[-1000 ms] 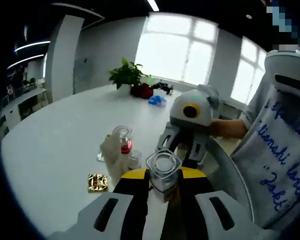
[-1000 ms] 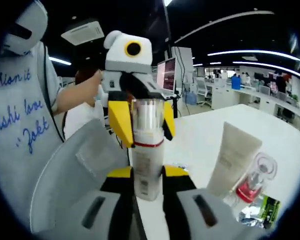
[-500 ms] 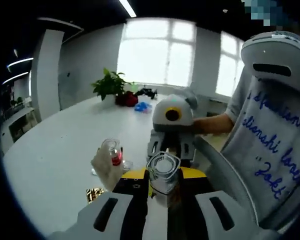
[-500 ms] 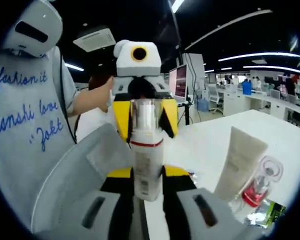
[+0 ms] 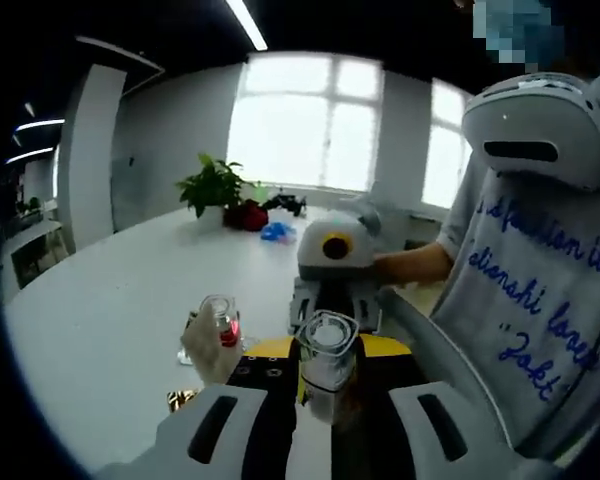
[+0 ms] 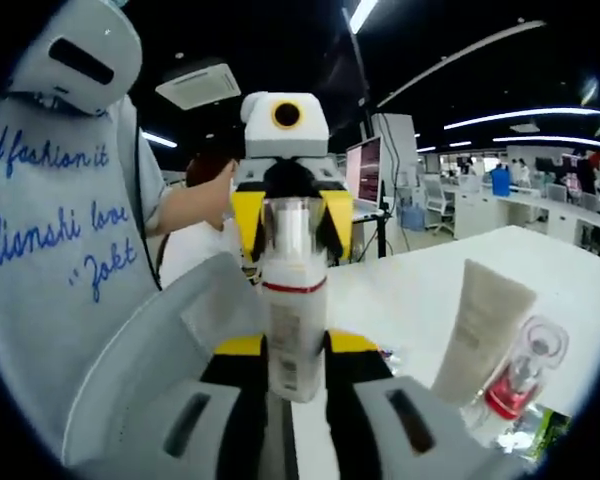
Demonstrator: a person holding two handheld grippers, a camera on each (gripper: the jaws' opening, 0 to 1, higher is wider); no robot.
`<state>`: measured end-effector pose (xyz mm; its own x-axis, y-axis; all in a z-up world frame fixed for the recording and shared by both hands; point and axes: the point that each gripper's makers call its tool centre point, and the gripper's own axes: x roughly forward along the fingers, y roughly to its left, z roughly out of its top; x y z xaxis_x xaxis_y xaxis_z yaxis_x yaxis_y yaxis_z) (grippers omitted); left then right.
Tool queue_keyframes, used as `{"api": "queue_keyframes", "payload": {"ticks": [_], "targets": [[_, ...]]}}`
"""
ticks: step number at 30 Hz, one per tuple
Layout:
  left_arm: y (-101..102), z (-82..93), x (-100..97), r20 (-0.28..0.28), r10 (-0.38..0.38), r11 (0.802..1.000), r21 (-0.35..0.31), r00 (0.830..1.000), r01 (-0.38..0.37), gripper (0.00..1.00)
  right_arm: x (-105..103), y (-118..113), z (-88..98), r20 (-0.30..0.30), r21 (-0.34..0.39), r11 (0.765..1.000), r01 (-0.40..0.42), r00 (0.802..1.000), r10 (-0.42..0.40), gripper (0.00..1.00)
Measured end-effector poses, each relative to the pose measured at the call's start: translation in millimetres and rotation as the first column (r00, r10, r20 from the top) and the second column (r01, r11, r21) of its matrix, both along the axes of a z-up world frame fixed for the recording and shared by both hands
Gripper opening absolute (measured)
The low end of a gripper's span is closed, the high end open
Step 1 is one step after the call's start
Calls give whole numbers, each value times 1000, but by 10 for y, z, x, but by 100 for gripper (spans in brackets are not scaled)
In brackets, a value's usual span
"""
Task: Arrange the skincare products in the storage area until every visible bottle or jar stands upright without overlapping.
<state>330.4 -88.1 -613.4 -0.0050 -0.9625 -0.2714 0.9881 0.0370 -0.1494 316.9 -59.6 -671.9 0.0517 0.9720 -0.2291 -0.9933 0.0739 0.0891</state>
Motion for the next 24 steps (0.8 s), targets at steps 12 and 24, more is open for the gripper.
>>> {"api": "queue_keyframes", "payload": {"ticks": [12,24], "targets": [[-20,-67,124,-32,93,996,11,995,-93,17,107,-24,-69,-18,-16,998,64,998,-64,20],[-37,-379,251,28,169,975,140,985,-171,17,299,-48,-137,-59,-49,983,176,982,-178,20]]}}
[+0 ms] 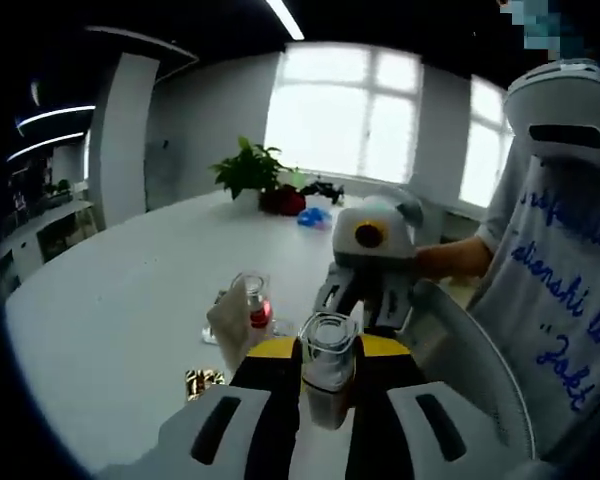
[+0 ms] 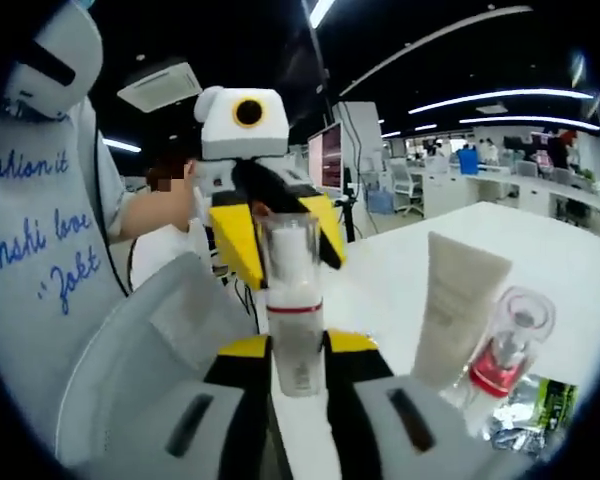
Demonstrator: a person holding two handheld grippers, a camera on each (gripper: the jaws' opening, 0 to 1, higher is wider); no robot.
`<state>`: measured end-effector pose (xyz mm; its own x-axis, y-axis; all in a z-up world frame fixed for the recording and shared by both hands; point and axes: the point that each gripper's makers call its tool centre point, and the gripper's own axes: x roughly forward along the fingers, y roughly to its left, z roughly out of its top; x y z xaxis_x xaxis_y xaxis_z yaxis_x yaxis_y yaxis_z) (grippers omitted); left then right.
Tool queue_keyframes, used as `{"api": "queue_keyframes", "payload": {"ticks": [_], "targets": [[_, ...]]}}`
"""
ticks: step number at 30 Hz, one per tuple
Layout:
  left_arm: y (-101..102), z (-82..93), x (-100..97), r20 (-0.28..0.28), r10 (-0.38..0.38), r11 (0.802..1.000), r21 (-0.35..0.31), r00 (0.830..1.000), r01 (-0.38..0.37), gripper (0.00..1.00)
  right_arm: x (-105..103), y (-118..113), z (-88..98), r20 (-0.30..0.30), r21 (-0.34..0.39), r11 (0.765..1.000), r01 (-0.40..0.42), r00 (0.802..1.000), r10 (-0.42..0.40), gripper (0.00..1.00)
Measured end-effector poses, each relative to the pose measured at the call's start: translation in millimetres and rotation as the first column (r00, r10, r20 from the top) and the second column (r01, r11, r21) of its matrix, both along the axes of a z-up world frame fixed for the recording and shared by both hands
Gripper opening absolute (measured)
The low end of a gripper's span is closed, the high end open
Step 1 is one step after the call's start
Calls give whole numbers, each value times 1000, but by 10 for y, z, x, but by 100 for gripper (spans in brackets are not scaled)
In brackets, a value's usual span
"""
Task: Arrange the skincare products in the storage area until every visible bottle or jar stands upright without overlapping.
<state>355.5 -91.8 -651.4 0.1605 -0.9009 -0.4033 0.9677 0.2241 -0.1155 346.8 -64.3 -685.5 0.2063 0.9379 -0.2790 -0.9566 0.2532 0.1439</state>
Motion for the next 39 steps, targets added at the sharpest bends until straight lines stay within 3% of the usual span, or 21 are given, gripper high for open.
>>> {"api": "queue_keyframes", "payload": {"ticks": [2,10,25,33,39], "targets": [[-1,-117,5,-4,5,999,37,1000,-4,17,6,-24,-13,-5,-9,1000,0,1000,0,19],[-18,-289,70,11,44,997,57,999,-45,17,6,-207,-153,-32,-57,998,25,999,-27,18],[-54,-593,268,47,161,986,46,986,-163,17,-9,-537,-318,-28,-146,985,89,995,-94,17],[-88,-605,307,92,177,984,10,980,-179,17,66,-706,-329,-29,-148,978,148,988,-154,16],[-113,-625,337,87,190,982,-13,978,-189,18,112,-769,-342,-22,-151,972,180,982,-185,16]]}}
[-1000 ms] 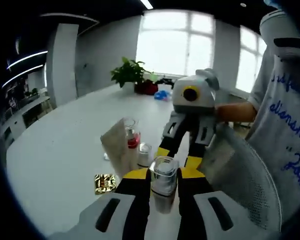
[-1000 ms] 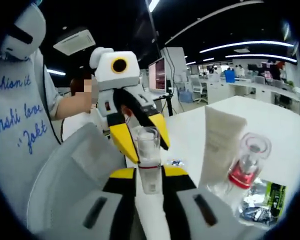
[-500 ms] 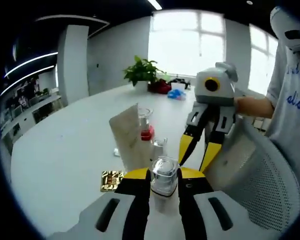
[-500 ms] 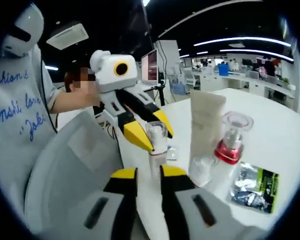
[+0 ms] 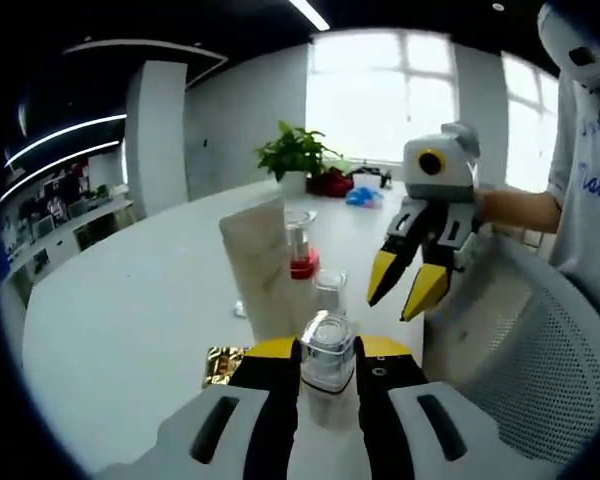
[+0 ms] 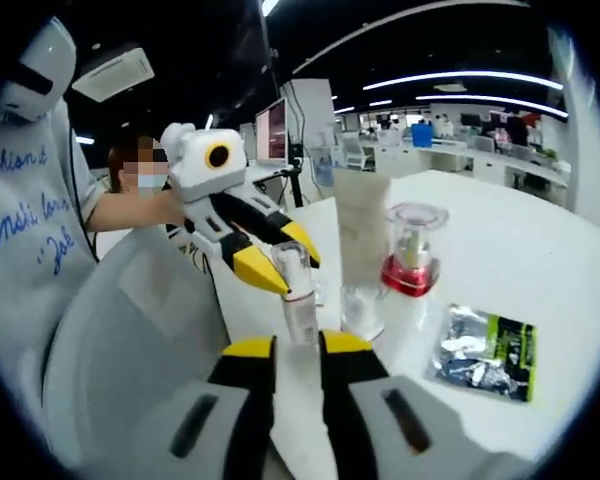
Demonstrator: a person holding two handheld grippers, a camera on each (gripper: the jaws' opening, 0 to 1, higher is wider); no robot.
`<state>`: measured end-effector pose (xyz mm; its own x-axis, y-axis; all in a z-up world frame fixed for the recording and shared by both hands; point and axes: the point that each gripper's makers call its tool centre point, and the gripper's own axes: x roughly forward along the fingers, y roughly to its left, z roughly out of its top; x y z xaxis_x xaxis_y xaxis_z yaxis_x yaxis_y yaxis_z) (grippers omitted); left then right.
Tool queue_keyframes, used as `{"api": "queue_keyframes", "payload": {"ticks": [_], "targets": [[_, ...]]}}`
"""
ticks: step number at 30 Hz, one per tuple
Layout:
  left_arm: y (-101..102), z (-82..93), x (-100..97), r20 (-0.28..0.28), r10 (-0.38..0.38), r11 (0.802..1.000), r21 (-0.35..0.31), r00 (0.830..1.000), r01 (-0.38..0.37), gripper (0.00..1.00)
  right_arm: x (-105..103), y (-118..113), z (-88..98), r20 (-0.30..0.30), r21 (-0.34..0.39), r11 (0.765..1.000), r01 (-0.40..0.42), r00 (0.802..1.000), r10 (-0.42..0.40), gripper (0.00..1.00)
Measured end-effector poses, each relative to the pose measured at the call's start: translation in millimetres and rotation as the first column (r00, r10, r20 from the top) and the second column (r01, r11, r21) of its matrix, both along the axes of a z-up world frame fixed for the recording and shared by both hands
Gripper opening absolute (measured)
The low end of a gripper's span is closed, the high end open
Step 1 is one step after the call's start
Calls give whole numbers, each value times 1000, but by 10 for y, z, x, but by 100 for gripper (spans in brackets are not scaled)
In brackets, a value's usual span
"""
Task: Arrange the skincare products in the storage area until every visible bottle or jar stands upright without overlapping.
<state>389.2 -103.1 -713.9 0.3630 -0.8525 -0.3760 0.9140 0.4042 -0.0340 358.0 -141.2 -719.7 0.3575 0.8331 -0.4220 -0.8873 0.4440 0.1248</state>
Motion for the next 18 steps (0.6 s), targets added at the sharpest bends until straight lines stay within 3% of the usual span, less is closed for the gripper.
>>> {"api": "queue_keyframes", "payload": {"ticks": [18], "targets": [[9,-94,75,37,13,1000,-9,999,-13,18,29,-43,-2,5,1,1000,22,1000,-22,16]]}}
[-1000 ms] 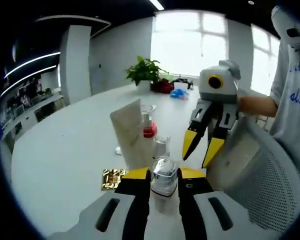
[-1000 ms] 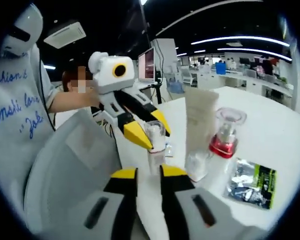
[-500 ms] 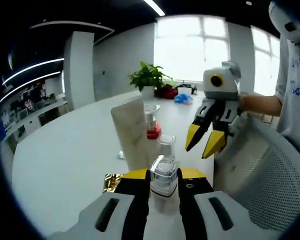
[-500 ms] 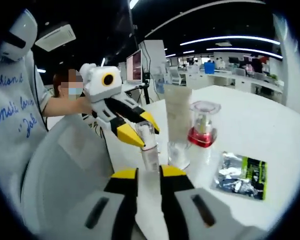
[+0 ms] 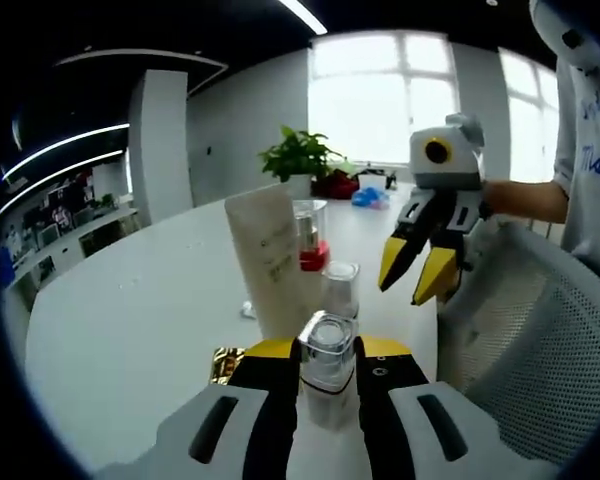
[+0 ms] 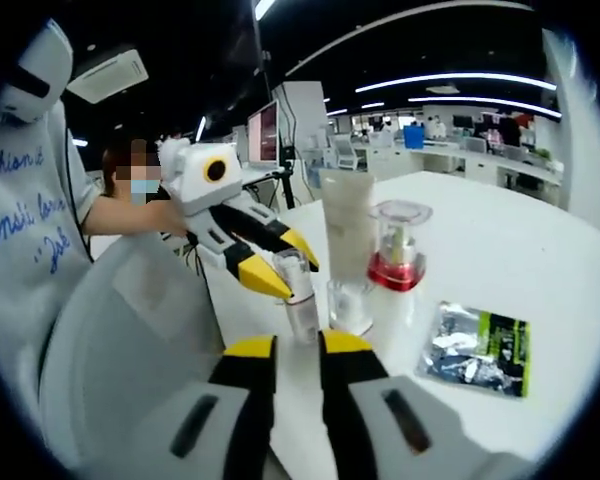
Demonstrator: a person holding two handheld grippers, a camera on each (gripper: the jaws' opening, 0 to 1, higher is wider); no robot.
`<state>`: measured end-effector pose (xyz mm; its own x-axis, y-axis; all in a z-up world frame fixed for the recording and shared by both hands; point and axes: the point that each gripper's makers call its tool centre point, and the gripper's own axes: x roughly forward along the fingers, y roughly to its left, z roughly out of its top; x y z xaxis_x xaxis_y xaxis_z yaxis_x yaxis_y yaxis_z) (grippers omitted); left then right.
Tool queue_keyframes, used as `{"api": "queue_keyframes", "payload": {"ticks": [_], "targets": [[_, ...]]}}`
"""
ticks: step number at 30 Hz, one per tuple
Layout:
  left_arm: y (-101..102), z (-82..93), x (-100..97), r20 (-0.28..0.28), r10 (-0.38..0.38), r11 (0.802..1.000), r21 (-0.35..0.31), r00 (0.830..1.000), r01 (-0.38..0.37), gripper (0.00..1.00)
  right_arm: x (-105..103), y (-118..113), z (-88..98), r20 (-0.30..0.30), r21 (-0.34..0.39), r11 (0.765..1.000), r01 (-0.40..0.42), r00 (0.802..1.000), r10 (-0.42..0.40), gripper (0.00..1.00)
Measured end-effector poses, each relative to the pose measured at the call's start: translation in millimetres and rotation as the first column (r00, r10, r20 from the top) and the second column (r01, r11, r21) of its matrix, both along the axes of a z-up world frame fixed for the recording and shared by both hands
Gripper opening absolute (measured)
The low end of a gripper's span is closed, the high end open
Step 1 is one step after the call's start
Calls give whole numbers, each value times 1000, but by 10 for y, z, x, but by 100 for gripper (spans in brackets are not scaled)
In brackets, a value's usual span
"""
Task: Arrange the skincare products in the storage area until every visible bottle or jar stands upright without overlapping.
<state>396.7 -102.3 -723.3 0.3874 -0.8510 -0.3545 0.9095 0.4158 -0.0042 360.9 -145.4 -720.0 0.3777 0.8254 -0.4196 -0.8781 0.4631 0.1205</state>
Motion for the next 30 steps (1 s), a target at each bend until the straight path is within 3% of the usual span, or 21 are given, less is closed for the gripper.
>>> {"api": "queue_keyframes", "payload": {"ticks": [15,20,30], "targets": [[24,65,-24,-15,-1,1000,-14,1000,1,24,-24,9,-32,-12,-10,1000,-14,1000,14,18],[76,38,-9,-5,11,1000,29,1000,-11,25,-21,-11,-42,-13,-16,1000,-15,1000,15,19],[219,-200,-9,-64,32,987,161,997,-22,26,0,-56,-109,-21,-45,999,-1,1000,0,20]]}}
